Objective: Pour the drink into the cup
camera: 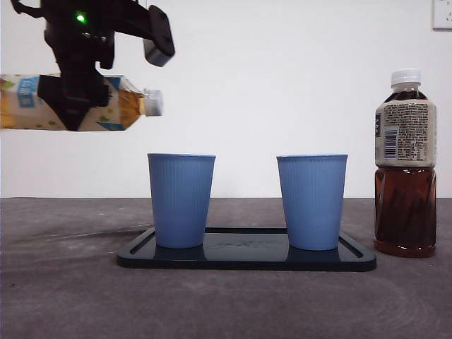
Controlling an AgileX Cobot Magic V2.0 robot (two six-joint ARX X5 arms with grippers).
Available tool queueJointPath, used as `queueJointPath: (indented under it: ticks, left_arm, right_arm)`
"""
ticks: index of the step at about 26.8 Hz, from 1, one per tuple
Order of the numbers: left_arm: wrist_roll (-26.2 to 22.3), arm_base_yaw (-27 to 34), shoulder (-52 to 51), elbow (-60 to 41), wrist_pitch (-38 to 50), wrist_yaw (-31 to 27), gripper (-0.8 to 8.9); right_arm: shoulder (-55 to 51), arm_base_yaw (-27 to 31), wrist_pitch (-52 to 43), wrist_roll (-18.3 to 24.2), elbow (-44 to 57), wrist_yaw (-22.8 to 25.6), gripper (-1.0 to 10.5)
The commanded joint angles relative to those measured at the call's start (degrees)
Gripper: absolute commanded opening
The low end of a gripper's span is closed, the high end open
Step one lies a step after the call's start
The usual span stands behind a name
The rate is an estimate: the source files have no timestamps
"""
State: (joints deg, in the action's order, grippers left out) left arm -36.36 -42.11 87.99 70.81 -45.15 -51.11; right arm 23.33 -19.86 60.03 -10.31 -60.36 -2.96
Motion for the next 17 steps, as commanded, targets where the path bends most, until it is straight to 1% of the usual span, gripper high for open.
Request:
queueJointPath:
  ticks: [1,11,17]
  left_arm:
    - [-1.95,-1.36,1.57,1.9,1.11,-2.03,2.4]
    - [-2.36,-2.01,5.09,1.9,3.56,-10.64,2.39]
    - [-2.43,-2.54,5.81,1.9,3.85,-10.88,2.39]
  right_arm:
    - [0.11,-0.26,0.02,0.68,-0.92,0.17,4.9]
    - [0.11,-0.26,1.53,0.66,-0.92,0.15,4.9]
    - [0.11,-0.26,1.77,0.68,-0.92,0.15,4.9]
